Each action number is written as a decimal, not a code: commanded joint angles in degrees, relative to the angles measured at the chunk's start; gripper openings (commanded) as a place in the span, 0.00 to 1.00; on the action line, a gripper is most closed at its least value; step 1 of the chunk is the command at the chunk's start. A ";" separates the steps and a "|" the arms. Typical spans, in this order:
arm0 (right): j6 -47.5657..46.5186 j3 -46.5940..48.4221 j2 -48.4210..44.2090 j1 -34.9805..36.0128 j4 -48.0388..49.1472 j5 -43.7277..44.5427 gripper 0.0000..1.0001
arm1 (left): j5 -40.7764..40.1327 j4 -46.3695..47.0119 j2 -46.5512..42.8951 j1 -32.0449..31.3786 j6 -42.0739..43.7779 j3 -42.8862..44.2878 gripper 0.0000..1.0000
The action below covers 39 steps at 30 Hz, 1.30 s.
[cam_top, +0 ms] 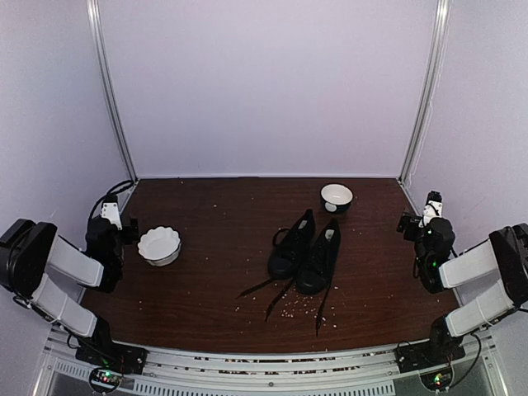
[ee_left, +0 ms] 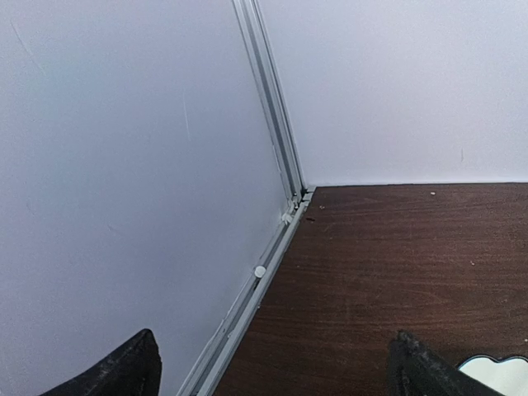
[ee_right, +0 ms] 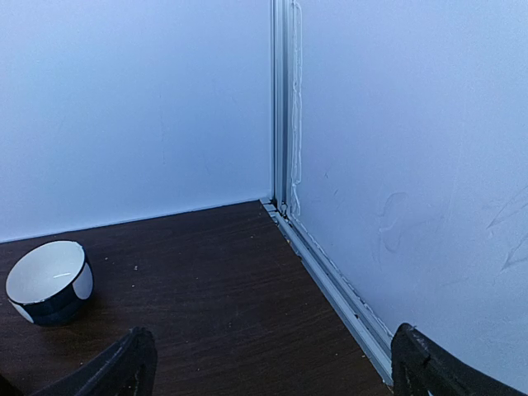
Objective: Tie the shoes
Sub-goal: Adjust the shoe at the center of the board.
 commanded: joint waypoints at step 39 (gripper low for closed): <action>32.42 37.99 -4.81 29.77 -77.94 -9.16 0.90 | 24.21 -77.32 1.12 -47.82 -4.47 57.97 0.88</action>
